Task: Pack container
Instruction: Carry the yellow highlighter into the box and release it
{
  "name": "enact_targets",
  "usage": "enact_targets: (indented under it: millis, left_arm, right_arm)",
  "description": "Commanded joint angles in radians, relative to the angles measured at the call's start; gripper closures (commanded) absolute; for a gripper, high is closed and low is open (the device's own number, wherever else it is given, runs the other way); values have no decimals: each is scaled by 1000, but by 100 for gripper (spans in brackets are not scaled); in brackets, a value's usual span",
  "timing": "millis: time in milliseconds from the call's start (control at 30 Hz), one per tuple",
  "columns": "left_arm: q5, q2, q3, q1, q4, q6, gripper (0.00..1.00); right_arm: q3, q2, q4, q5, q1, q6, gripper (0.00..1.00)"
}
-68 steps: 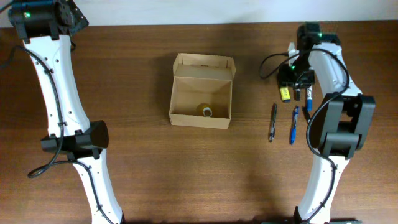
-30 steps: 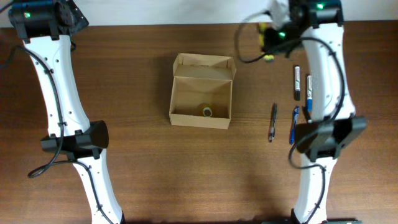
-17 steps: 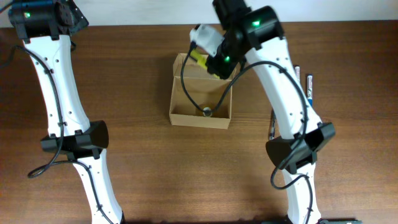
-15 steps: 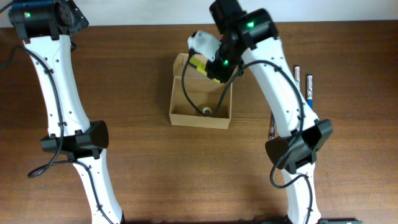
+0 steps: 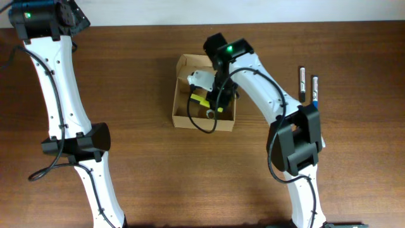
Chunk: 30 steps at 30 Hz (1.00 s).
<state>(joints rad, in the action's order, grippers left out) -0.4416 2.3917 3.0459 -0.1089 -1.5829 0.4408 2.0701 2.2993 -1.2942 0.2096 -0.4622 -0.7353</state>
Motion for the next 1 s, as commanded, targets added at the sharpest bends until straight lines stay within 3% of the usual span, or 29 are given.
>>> enact_targets:
  millis: [0, 267, 567, 633, 800, 900, 967]
  left_arm:
    - [0, -34, -5, -3, -1, -9, 0]
    - [0, -34, -5, -3, -1, -9, 0]
    - [0, -34, -5, -3, -1, -9, 0]
    - [0, -34, -5, -3, -1, -9, 0]
    - [0, -34, -5, -3, -1, -9, 0]
    - [0, -34, -5, -3, -1, -9, 0]
    - [0, -34, -5, -3, -1, -9, 0]
  right_arm:
    - [-60, 2, 49, -39, -21, 48, 96]
    - [-113, 3, 124, -85, -23, 93, 96]
    - [74, -48, -24, -113, -39, 146, 53]
    - [137, -72, -54, -114, -43, 146, 55]
    - [304, -146, -97, -155, -40, 238, 72]
    - [376, -199, -112, -287, -26, 309, 73]
    - [384, -245, -111, -321, 0, 338, 67]
